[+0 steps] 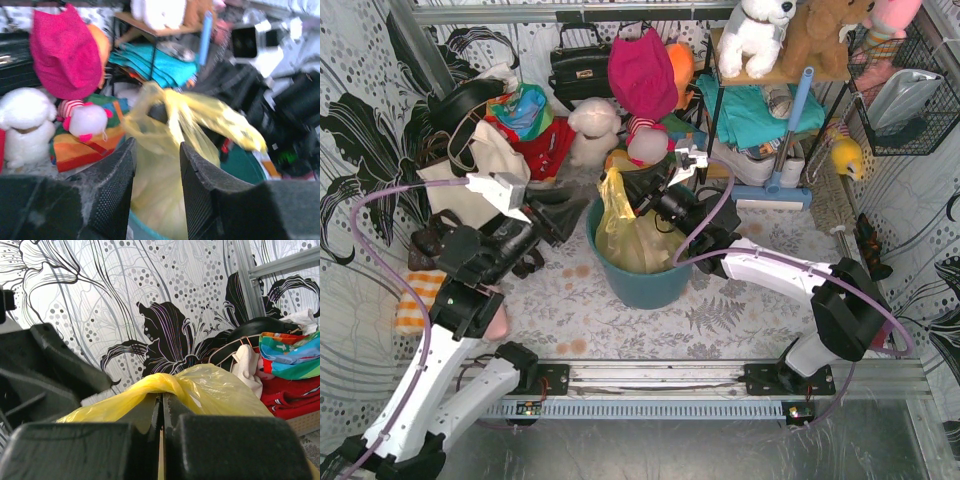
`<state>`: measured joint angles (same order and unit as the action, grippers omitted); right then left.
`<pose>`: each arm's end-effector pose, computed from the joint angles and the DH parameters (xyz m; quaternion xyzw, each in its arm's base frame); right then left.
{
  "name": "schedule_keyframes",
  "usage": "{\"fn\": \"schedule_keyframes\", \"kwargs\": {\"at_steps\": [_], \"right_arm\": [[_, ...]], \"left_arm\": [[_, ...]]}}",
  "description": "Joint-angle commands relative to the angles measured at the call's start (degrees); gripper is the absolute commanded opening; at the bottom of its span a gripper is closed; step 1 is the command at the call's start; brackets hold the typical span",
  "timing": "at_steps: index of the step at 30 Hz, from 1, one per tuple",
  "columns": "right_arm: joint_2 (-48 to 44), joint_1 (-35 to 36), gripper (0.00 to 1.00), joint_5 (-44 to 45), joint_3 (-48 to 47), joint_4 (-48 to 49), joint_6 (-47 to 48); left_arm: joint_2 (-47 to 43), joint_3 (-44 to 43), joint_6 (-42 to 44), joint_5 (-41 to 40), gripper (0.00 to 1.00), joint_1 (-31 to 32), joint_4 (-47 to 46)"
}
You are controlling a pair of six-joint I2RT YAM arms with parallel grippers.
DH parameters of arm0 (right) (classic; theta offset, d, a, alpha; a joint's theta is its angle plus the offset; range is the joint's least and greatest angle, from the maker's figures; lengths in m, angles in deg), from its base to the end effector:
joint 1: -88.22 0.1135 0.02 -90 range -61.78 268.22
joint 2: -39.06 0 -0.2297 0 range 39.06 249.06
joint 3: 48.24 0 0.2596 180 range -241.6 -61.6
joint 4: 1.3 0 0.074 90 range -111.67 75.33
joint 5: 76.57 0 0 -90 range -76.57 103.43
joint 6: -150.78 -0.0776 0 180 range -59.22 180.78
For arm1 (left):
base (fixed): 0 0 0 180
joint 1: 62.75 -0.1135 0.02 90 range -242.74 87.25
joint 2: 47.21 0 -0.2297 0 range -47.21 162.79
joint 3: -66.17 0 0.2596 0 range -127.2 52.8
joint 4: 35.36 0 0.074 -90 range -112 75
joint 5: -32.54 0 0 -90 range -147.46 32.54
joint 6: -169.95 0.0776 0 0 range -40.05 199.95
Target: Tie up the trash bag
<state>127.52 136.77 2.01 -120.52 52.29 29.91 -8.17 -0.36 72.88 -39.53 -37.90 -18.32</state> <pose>0.2416 0.2967 0.3619 -0.1559 0.4219 0.6039 0.6581 0.1871 -0.1130 0.4048 0.2160 0.6059 -0.3046 0.7025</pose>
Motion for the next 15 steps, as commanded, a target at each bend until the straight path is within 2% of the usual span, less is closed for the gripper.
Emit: {"fn": "schedule_keyframes", "kwargs": {"at_steps": [1,5,9,15], "right_arm": [[-1.1,-0.1,0.0,-1.0,-0.2,2.8,-1.1],[-1.2,-0.2,0.0,-0.9,-0.2,2.6,-1.1],[-1.4,-0.1,0.0,-0.7,-0.2,1.9,-0.6],[-1.8,-0.1,0.0,-0.5,-0.2,1.4,-0.3]], "left_arm": [[3.9,-2.5,-8.2,-15.1,0.49,0.3,-8.9],[10.6,-8.6,-13.2,-17.5,0.51,0.3,-7.6],[16.6,-13.7,-14.0,-13.9,0.48,0.3,-4.1],[19.4,-14.0,-14.6,-7.5,0.46,0.2,-2.6]]}}
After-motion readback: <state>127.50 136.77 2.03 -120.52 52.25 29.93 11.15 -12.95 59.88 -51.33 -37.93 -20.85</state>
